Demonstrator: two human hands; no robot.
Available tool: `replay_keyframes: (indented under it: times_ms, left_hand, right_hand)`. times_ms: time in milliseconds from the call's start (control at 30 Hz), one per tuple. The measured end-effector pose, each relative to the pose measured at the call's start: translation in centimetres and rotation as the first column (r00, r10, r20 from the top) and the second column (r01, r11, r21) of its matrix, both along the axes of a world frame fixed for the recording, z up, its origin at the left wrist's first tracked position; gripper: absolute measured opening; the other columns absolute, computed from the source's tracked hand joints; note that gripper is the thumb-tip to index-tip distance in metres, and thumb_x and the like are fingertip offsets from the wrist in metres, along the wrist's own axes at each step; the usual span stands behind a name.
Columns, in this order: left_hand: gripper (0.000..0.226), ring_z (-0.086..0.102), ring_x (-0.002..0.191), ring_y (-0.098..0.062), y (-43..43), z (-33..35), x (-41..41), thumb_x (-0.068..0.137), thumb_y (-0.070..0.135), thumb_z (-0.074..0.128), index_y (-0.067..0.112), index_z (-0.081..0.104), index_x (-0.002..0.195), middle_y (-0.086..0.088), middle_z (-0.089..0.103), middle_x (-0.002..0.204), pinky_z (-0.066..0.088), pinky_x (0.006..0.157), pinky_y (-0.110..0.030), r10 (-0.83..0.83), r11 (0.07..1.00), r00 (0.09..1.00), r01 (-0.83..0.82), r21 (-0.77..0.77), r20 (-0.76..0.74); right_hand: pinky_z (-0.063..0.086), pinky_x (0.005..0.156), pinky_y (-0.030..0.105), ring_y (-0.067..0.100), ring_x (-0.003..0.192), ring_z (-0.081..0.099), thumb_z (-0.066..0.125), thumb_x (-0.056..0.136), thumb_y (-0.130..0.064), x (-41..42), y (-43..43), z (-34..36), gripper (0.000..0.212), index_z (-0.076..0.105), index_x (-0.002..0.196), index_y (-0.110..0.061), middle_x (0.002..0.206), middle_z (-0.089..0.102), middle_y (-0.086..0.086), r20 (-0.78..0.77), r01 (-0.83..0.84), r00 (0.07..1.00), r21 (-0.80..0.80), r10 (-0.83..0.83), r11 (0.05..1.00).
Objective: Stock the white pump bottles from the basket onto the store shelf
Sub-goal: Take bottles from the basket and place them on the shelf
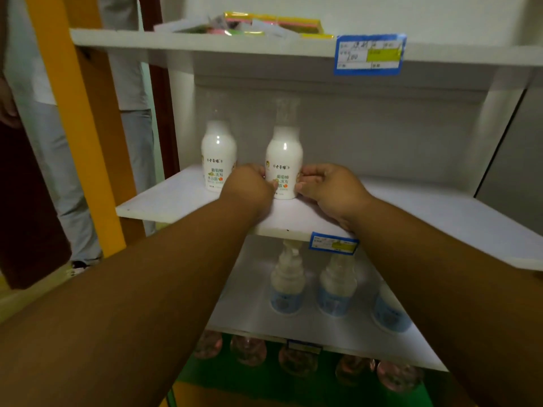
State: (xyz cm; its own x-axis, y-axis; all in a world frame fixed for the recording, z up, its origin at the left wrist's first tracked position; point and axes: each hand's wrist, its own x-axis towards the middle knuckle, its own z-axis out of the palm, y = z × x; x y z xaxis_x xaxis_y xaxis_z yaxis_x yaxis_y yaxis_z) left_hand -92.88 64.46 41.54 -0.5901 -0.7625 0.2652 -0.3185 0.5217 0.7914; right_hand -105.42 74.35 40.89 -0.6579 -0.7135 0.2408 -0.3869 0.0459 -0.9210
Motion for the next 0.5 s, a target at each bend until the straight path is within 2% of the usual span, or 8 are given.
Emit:
replay_keyframes:
  times_ms: [133,200,333,500]
  left_hand:
    - [0.03,0.064,0.111,-0.029,-0.14,0.09,-0.05,0.097,0.01,0.058,0.013,0.066,0.125,-0.01,0.069,0.122,0.048,0.102,-0.039,0.003,1.0,0.999,-0.002,-0.023,0.043]
    - [0.031,0.063,0.113,-0.031,-0.22,0.16,-0.1,0.097,0.008,0.055,0.01,0.065,0.126,-0.012,0.068,0.123,0.048,0.103,-0.042,0.017,0.998,0.996,-0.011,-0.064,0.091]
    - [0.033,0.066,0.11,-0.033,-0.36,0.15,-0.04,0.093,0.004,0.051,0.009,0.069,0.121,-0.015,0.07,0.119,0.053,0.096,-0.044,0.028,0.997,0.999,-0.025,-0.068,0.043]
    - [0.032,0.064,0.112,-0.029,-0.33,-0.02,-0.09,0.097,0.006,0.054,0.014,0.067,0.125,-0.01,0.069,0.123,0.05,0.102,-0.041,0.024,0.999,0.999,-0.023,-0.035,0.021]
  right_hand:
    - [0.053,0.102,0.038,0.019,0.109,0.069,0.068,0.092,-0.003,0.15,0.13,0.03,0.044,0.059,0.134,-0.003,0.12,0.072,0.008,-0.042,-0.04,0.998,0.026,0.041,0.999]
    - [0.051,0.105,0.038,0.018,0.113,0.068,0.067,0.093,-0.005,0.22,0.15,0.06,0.046,0.057,0.137,-0.006,0.125,0.07,0.006,-0.072,-0.056,0.996,0.046,0.059,0.997]
    - [0.048,0.108,0.036,0.016,0.119,0.064,0.063,0.096,-0.007,0.6,0.25,0.06,0.045,0.055,0.14,-0.01,0.132,0.067,0.004,-0.123,-0.081,0.988,0.075,0.09,0.994]
    - [0.05,0.106,0.035,0.016,0.117,0.065,0.059,0.098,-0.005,0.42,0.13,-0.02,0.042,0.056,0.14,-0.009,0.131,0.068,0.004,-0.131,-0.067,0.988,0.082,0.077,0.994]
